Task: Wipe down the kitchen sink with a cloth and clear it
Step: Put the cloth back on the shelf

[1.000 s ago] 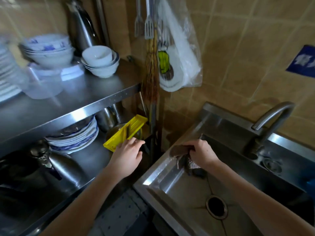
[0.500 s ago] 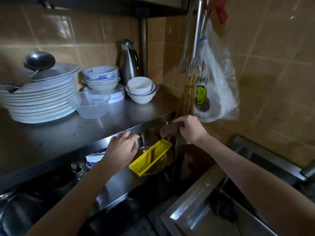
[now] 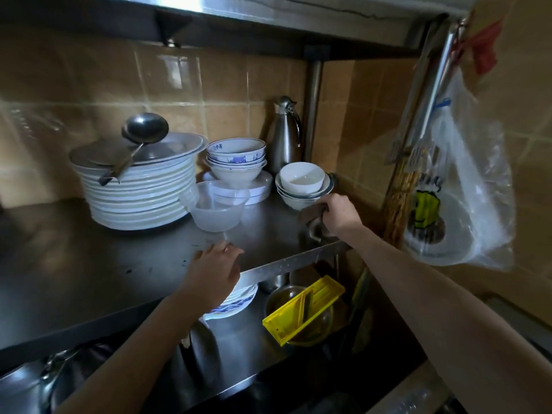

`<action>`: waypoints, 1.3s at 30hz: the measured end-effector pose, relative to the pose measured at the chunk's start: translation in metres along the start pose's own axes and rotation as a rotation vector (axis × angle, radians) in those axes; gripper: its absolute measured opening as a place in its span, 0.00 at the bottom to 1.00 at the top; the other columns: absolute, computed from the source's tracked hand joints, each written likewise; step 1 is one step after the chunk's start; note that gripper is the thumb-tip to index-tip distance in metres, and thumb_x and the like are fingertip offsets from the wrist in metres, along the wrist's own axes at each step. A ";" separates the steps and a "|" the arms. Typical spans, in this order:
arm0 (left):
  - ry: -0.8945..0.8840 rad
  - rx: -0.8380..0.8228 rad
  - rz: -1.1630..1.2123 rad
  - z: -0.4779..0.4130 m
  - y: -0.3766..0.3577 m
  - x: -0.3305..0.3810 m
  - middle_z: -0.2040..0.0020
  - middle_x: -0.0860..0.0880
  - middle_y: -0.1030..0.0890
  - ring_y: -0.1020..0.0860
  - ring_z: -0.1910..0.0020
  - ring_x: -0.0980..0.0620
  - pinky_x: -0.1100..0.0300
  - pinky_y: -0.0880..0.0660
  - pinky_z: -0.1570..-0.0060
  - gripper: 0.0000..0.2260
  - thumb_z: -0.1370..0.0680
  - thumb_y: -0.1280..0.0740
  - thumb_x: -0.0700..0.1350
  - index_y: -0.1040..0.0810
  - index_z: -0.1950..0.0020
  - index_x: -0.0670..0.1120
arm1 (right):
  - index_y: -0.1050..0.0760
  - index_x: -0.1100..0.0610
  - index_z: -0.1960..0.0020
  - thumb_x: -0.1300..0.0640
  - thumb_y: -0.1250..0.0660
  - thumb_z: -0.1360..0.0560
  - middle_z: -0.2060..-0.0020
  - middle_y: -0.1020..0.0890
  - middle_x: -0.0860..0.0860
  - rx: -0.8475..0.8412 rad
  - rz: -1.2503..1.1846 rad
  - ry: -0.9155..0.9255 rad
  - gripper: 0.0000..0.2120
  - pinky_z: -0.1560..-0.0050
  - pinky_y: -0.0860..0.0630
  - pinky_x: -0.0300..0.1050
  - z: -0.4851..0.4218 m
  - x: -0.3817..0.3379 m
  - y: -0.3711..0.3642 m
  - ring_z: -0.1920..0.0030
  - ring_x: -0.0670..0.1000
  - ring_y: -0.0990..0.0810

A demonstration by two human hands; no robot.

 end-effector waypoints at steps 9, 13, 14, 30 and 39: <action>0.012 -0.067 -0.062 0.002 -0.012 -0.025 0.34 0.52 0.31 0.31 0.36 0.49 0.54 0.35 0.39 0.20 0.23 0.41 0.48 0.34 0.31 0.55 | 0.22 0.51 0.42 0.67 0.39 0.27 0.44 0.20 0.55 -0.170 0.091 -0.005 0.18 0.44 0.25 0.49 -0.005 0.011 -0.051 0.43 0.57 0.23; -0.002 -0.059 -0.059 0.001 -0.013 -0.022 0.35 0.52 0.31 0.30 0.37 0.49 0.54 0.35 0.41 0.19 0.23 0.41 0.48 0.33 0.32 0.54 | 0.26 0.49 0.36 0.65 0.41 0.26 0.39 0.22 0.54 -0.164 0.090 0.031 0.21 0.39 0.27 0.49 0.003 0.013 -0.046 0.39 0.57 0.25; -0.006 -0.053 -0.051 0.001 -0.013 -0.020 0.35 0.52 0.30 0.30 0.38 0.49 0.54 0.35 0.41 0.19 0.23 0.41 0.48 0.32 0.32 0.54 | 0.27 0.49 0.35 0.65 0.40 0.26 0.40 0.21 0.54 -0.128 0.089 0.047 0.23 0.40 0.27 0.49 0.005 0.012 -0.039 0.40 0.58 0.24; -0.186 -0.005 0.077 0.012 -0.008 0.070 0.41 0.49 0.26 0.26 0.43 0.46 0.53 0.33 0.45 0.14 0.24 0.39 0.46 0.27 0.38 0.52 | 0.28 0.51 0.33 0.62 0.40 0.24 0.30 0.29 0.50 -0.034 0.150 0.052 0.21 0.31 0.34 0.53 0.106 0.053 0.036 0.30 0.55 0.32; -0.371 -0.064 0.147 0.034 -0.027 0.161 0.37 0.51 0.28 0.27 0.40 0.47 0.52 0.33 0.42 0.16 0.23 0.40 0.48 0.28 0.35 0.52 | 0.27 0.50 0.34 0.61 0.40 0.24 0.33 0.26 0.51 -0.036 0.136 -0.140 0.20 0.31 0.34 0.51 0.220 0.132 0.055 0.32 0.56 0.31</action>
Point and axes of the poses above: each hand's wrist, its own z-axis away from the middle knuckle, its own y-axis out of the back of the hand, x = y × z, the point moved 8 cm from there along -z, towards the middle knuckle
